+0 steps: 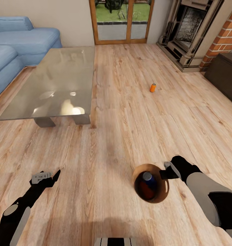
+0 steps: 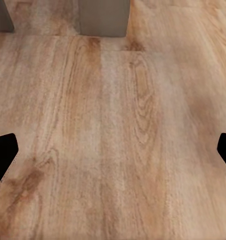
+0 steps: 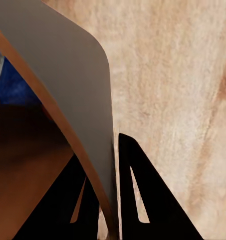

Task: Put the three can of soda from the living room inside the tash can in the kitchen.

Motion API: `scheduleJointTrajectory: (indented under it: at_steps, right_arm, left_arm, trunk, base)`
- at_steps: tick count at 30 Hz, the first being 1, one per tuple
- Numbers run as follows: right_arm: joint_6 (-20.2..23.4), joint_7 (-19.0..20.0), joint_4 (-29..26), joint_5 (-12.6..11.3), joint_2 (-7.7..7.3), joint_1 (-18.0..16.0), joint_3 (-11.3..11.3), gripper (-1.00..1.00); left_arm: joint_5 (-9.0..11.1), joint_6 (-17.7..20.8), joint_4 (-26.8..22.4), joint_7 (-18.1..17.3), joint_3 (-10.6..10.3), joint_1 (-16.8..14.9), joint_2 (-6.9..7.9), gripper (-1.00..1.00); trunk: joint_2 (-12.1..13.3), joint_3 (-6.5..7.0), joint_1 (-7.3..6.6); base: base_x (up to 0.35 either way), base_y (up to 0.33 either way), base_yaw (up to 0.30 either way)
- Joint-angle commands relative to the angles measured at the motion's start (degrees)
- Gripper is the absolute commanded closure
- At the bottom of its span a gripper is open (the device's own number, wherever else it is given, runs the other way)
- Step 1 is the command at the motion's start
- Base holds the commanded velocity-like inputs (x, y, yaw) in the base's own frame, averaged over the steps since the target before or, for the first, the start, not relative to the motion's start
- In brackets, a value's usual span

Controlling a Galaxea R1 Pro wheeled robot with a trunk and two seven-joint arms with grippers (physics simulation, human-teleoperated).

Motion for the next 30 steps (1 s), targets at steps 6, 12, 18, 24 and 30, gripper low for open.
scheduleJointTrajectory:
  at_steps: [6, 12, 18, 24, 30]
  right_arm:
    - [-0.9, 0.0, 0.0, -0.6, -0.46, 1.0, -0.1, 1.0]
    - [-0.5, -0.2, -0.1, -0.6, -0.51, 1.1, -1.8, 1.0]
    - [-0.3, -0.2, -0.1, -0.6, -0.61, 1.1, -3.4, 1.0]
    - [-0.3, -0.2, -0.1, -0.6, -0.66, 1.1, -3.5, 1.0]
    - [-0.3, -0.2, -0.2, -0.6, -0.67, 1.1, -3.6, 1.0]
  left_arm:
    - [0.1, -0.5, 0.0, 0.6, 0.1, 0.5, -0.05, -1.0]
    - [0.0, -0.8, 1.6, 1.3, 0.1, 1.4, -0.08, -1.0]
    - [-0.1, -0.8, 2.9, 4.0, 0.1, 1.6, -0.09, -1.0]
    - [-0.1, -0.8, 3.0, 4.4, 0.1, 1.7, -0.12, -1.0]
    - [-0.1, -0.8, 3.1, 4.6, 0.0, 1.7, -0.13, -1.0]
  trunk:
    - [0.8, 0.37, -0.45]
    - [0.8, 0.37, -0.45]
    - [0.8, 0.37, -0.45]
    - [0.8, 0.37, -0.45]
    - [0.8, 0.45, -0.45]
  base:
    - [0.0, 0.0, 0.0]
    - [0.0, -0.001, 0.0]
    - [0.0, -0.159, -0.076]
    - [0.0, -0.266, -0.227]
    - [0.0, -0.276, -0.245]
